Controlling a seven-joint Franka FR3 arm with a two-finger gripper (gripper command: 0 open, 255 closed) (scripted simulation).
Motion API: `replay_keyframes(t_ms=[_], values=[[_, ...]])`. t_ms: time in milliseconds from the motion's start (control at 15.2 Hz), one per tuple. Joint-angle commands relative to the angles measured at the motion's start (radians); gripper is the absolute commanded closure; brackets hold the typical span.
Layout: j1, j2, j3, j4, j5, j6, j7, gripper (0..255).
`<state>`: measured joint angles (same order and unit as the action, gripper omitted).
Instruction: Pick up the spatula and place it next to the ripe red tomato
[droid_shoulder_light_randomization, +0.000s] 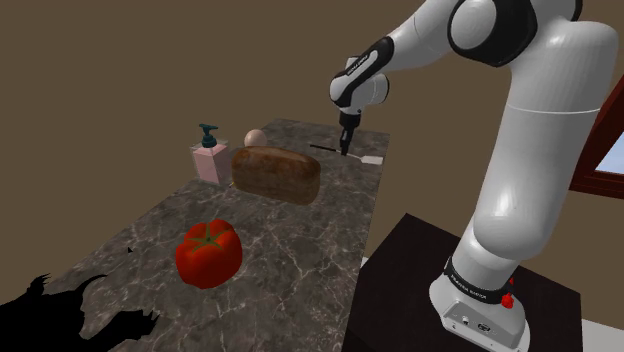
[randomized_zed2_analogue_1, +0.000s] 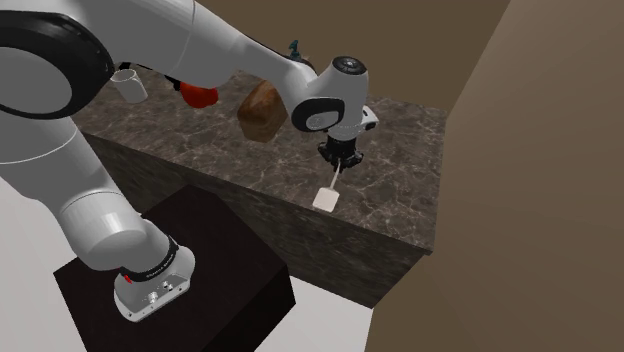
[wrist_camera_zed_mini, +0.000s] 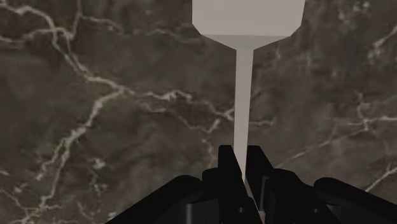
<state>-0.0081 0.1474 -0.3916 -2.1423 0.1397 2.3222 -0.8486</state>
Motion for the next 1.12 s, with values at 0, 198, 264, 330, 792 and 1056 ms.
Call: replay_keyframes(t_ms=[0, 198, 264, 330, 792, 1056], values=[[0.002, -0.014, -0.002, 0.010, -0.010, -0.022, 0.008, 255], [0.004, -0.037, -0.004, 0.026, -0.025, -0.059, 0.020, 255], [0.005, -0.045, -0.005, 0.031, -0.029, -0.071, 0.023, 255], [0.005, -0.052, -0.006, 0.037, -0.034, -0.084, 0.027, 255], [0.009, -0.096, -0.008, 0.086, -0.061, -0.171, 0.048, 255], [0.010, -0.116, -0.008, 0.118, -0.072, -0.222, 0.058, 255]])
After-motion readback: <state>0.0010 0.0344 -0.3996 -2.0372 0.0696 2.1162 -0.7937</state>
